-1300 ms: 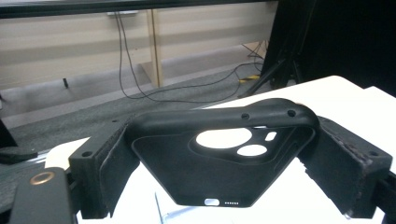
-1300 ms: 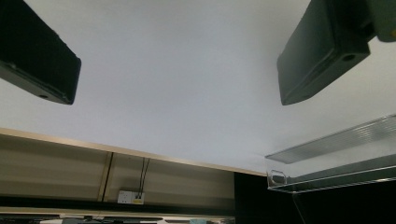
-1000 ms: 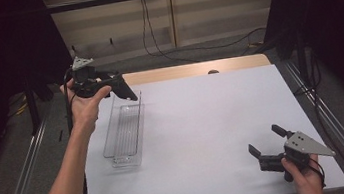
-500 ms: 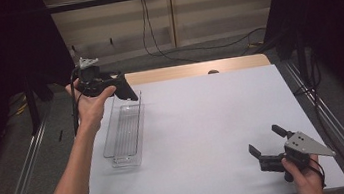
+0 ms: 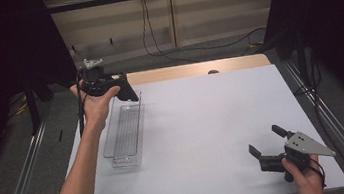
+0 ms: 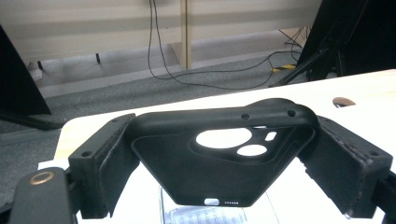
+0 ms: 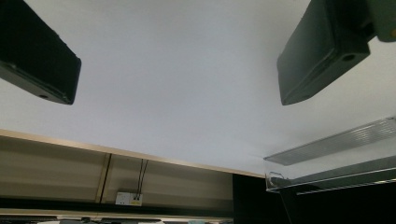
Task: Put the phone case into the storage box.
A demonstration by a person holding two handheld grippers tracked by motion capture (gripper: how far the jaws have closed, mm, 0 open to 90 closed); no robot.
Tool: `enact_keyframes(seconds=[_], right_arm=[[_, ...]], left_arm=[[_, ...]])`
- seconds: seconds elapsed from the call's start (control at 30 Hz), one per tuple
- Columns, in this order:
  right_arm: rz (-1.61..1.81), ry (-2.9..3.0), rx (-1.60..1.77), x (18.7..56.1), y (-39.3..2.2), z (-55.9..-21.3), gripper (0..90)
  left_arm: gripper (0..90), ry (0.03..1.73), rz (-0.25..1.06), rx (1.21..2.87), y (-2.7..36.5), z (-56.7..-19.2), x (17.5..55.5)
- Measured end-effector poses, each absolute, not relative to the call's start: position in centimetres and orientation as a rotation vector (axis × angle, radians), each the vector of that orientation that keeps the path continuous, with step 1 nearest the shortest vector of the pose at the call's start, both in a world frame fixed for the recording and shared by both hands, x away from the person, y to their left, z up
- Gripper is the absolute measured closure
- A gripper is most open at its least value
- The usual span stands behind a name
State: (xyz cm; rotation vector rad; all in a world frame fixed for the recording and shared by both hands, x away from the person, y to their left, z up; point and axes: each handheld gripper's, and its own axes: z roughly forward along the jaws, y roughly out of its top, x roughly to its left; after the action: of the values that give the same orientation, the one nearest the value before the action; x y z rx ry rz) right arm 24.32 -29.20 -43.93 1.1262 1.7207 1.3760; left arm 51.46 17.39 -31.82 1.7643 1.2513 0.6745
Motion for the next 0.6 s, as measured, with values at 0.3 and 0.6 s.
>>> enact_keyframes(seconds=[0.3, 0.6], right_arm=[[1.376, 1.723, 1.124, 24.3, -29.2, -43.9, 0.0], [1.377, 1.726, 1.125, 24.3, -29.2, -44.0, 0.0]], left_arm=[[14.0, 1.280, 0.683, 1.779, 16.8, -32.6, 51.7], [13.9, 1.311, 0.690, 1.776, 16.8, -33.4, 52.0]])
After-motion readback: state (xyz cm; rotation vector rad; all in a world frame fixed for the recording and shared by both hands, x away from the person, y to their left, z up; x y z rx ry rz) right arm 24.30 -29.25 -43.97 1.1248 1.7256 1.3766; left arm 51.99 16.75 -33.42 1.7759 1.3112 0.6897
